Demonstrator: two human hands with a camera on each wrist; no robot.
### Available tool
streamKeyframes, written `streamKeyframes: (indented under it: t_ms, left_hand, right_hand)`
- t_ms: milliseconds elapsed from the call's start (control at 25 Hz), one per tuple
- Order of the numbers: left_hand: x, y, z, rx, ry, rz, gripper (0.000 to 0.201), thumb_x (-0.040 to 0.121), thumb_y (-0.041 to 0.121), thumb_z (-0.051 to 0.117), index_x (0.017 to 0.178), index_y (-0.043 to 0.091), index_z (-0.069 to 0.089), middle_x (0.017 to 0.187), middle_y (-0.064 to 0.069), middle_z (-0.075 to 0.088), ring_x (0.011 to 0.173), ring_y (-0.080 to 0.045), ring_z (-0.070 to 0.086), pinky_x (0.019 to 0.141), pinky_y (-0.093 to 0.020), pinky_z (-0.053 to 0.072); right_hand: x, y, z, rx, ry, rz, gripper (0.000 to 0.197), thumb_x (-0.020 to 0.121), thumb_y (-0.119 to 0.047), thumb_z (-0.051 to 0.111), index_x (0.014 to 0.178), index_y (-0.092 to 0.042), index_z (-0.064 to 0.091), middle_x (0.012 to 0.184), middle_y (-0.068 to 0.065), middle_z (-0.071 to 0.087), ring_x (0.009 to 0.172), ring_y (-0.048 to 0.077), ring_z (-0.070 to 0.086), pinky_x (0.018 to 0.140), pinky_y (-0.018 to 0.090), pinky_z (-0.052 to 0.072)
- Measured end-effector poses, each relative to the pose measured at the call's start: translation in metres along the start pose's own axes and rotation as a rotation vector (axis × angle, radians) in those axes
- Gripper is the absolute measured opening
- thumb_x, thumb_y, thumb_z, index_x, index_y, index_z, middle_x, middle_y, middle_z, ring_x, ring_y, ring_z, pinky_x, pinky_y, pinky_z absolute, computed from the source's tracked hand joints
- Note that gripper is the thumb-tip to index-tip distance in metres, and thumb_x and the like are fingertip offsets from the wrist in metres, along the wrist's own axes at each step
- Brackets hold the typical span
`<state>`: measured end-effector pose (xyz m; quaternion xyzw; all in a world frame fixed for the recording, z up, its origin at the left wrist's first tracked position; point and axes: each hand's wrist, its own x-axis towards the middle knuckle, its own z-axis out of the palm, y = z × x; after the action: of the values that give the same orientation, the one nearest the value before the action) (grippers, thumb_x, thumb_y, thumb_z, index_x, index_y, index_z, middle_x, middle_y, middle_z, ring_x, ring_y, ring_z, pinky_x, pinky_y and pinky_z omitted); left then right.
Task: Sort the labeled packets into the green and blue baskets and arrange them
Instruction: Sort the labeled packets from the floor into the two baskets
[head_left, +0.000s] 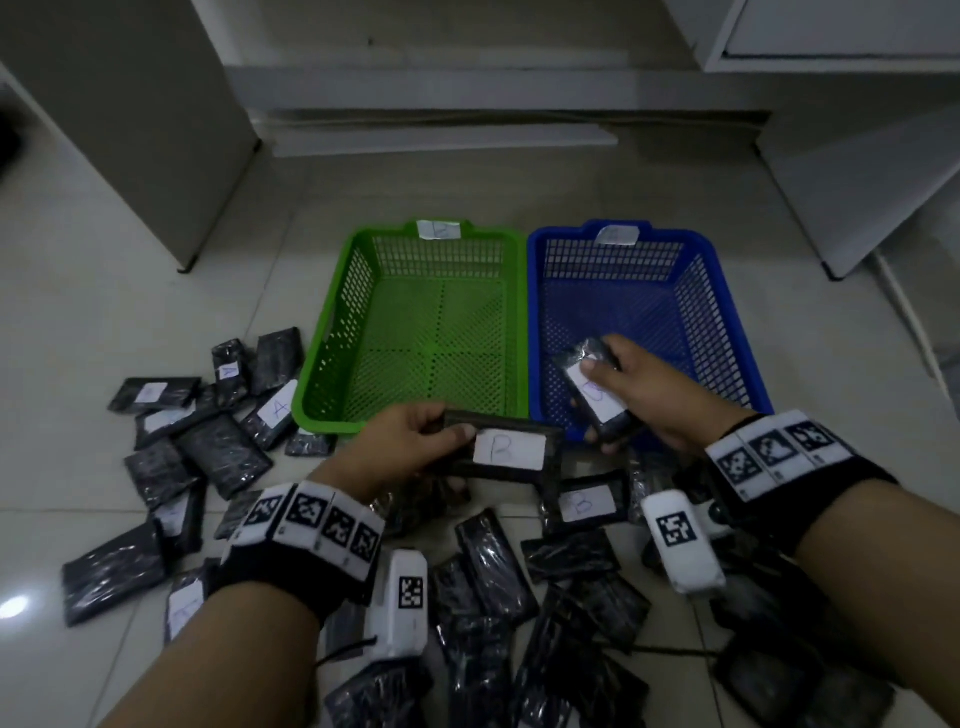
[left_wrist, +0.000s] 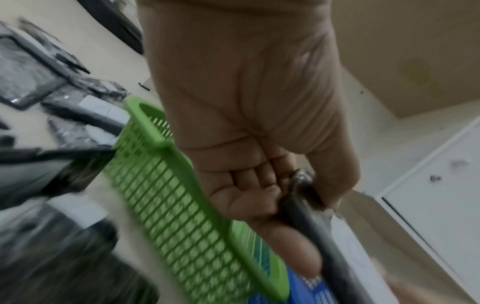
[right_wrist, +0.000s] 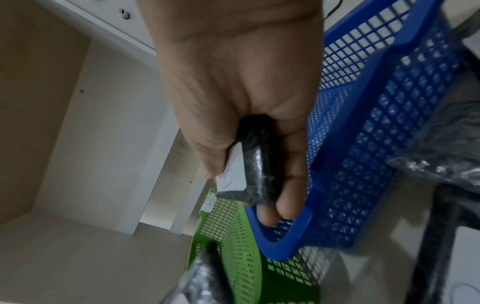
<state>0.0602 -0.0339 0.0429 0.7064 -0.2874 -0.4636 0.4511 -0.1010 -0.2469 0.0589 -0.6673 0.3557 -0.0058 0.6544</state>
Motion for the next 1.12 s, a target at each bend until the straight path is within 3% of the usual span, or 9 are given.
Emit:
streamKeyframes:
  t_ms: [80,160,320,400,520,600,720,920,1120]
  left_hand:
    - [0.001,0.007,-0.009,-0.089,0.048,0.057,0.011,0.089,0.012,0.061,0.099,0.008,0.063,0.078,-0.013,0.072,0.059,-0.021,0.065,0.05,-0.025,0.05]
    - [0.004,0.012,-0.015,-0.184,0.186,0.12,0.012,0.089,0.008,0.06,0.101,0.01,0.057,0.07,-0.001,0.071,0.057,-0.013,0.064,0.051,-0.023,0.053]
    - [0.011,0.008,-0.021,-0.266,0.443,0.174,0.012,0.092,0.012,0.058,0.102,0.016,0.053,0.078,0.001,0.071,0.069,-0.014,0.068,0.054,-0.026,0.056]
    - [0.016,-0.001,-0.025,-0.119,0.583,0.18,0.014,0.093,0.017,0.056,0.107,0.02,0.053,0.085,0.001,0.067,0.072,-0.014,0.065,0.054,-0.024,0.053]
    - [0.022,-0.015,-0.04,0.234,0.738,0.177,0.022,0.093,0.016,0.052,0.113,0.026,0.052,0.101,0.002,0.062,0.085,-0.019,0.061,0.07,-0.028,0.048]
    - [0.027,-0.025,-0.051,0.487,0.743,0.178,0.027,0.09,0.01,0.051,0.115,0.021,0.056,0.115,-0.005,0.055,0.096,-0.025,0.057,0.08,-0.033,0.047]
    - [0.037,-0.039,-0.063,0.717,0.644,0.161,0.03,0.089,0.006,0.048,0.113,0.021,0.059,0.115,-0.008,0.054,0.1,-0.029,0.056,0.083,-0.042,0.049]
    - [0.05,-0.053,-0.066,0.787,0.521,0.039,0.03,0.09,0.007,0.046,0.116,0.018,0.056,0.117,-0.011,0.056,0.101,-0.033,0.057,0.086,-0.046,0.049]
    - [0.045,-0.057,-0.061,0.931,0.633,0.085,0.028,0.09,0.014,0.049,0.108,0.007,0.069,0.122,-0.017,0.048,0.113,-0.036,0.046,0.094,-0.045,0.044]
  right_hand:
    - [0.012,-0.003,-0.002,-0.111,0.062,-0.006,0.027,0.096,-0.017,0.051,0.121,-0.018,0.041,0.103,0.019,0.057,0.065,0.035,0.063,0.052,0.044,0.057]
    - [0.023,-0.003,-0.005,-0.229,0.072,-0.042,0.035,0.092,-0.007,0.052,0.125,-0.019,0.045,0.106,0.014,0.059,0.067,0.028,0.061,0.06,0.046,0.056]
    - [0.03,-0.005,0.0,-0.176,0.075,-0.099,0.034,0.09,-0.006,0.059,0.122,-0.012,0.051,0.101,0.005,0.064,0.055,0.023,0.056,0.047,0.034,0.054]
    - [0.035,-0.006,0.011,-0.187,0.106,-0.146,0.027,0.09,-0.011,0.061,0.115,-0.012,0.052,0.096,0.002,0.065,0.056,0.02,0.055,0.046,0.031,0.051]
    - [0.048,-0.012,0.032,-0.43,0.095,-0.244,0.02,0.089,-0.016,0.061,0.108,-0.017,0.055,0.097,0.004,0.065,0.079,0.022,0.061,0.063,0.031,0.048]
    - [0.059,-0.019,0.048,-0.639,0.002,-0.252,0.022,0.088,-0.016,0.058,0.109,-0.021,0.056,0.099,0.004,0.063,0.085,0.022,0.058,0.065,0.03,0.042]
    - [0.074,-0.022,0.074,-0.906,-0.129,-0.256,0.03,0.088,-0.013,0.058,0.118,-0.018,0.06,0.109,0.004,0.062,0.095,0.019,0.056,0.07,0.02,0.036]
    - [0.085,-0.017,0.093,-0.865,-0.02,-0.277,0.018,0.083,-0.015,0.068,0.1,-0.016,0.064,0.103,0.004,0.065,0.093,0.019,0.059,0.07,0.023,0.042]
    - [0.086,-0.002,0.105,-0.991,0.02,-0.317,0.019,0.084,-0.01,0.066,0.102,-0.01,0.061,0.101,0.01,0.06,0.085,0.022,0.054,0.066,0.024,0.037]
